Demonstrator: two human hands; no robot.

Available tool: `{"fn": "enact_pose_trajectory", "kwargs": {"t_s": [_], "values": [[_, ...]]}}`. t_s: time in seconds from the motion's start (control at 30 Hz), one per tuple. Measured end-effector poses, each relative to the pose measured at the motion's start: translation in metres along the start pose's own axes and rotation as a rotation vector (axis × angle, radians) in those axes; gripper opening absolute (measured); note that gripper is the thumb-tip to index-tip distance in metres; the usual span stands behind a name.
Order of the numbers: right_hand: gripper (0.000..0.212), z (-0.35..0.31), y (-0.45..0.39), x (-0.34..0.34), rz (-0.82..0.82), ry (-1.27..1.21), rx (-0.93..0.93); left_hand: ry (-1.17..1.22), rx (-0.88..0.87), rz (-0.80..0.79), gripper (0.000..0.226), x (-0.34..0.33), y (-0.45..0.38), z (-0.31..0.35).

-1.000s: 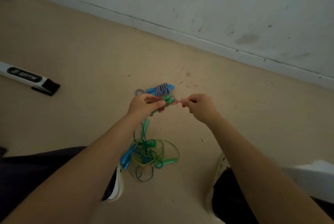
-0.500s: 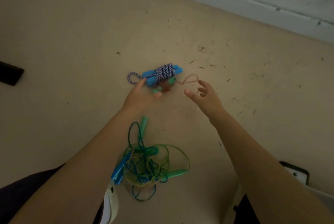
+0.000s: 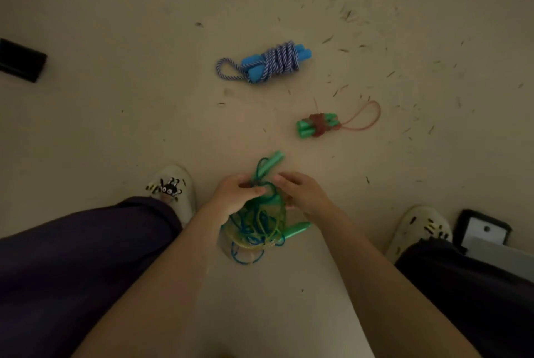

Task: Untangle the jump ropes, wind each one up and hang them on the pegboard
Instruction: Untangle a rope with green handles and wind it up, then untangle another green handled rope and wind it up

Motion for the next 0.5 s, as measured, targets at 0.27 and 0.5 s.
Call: {"fn": "enact_pose_trajectory", "kwargs": {"t_s": [0.27, 0.5], "values": [[0.018, -0.057, 0.03, 0.043, 0.052, -0.089, 0.131, 0.141, -0.14, -0.111, 0.034, -0.002, 0.028, 0.064], [0.018, -0.137, 0.146, 0.095, 0.026, -0.076, 0.371, 0.215, -0.462, -0.087, 0.01, 0.046, 0.143, 0.162]]}}
Point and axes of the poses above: each hand's wrist, its own y-axis away from the middle knuckle, its own x-axis out of the back of the hand, z = x × y, the point moved 7 cm from there along -y, towards the middle knuckle, and after that the axes turned 15 degrees about z, right-handed, at the moved point
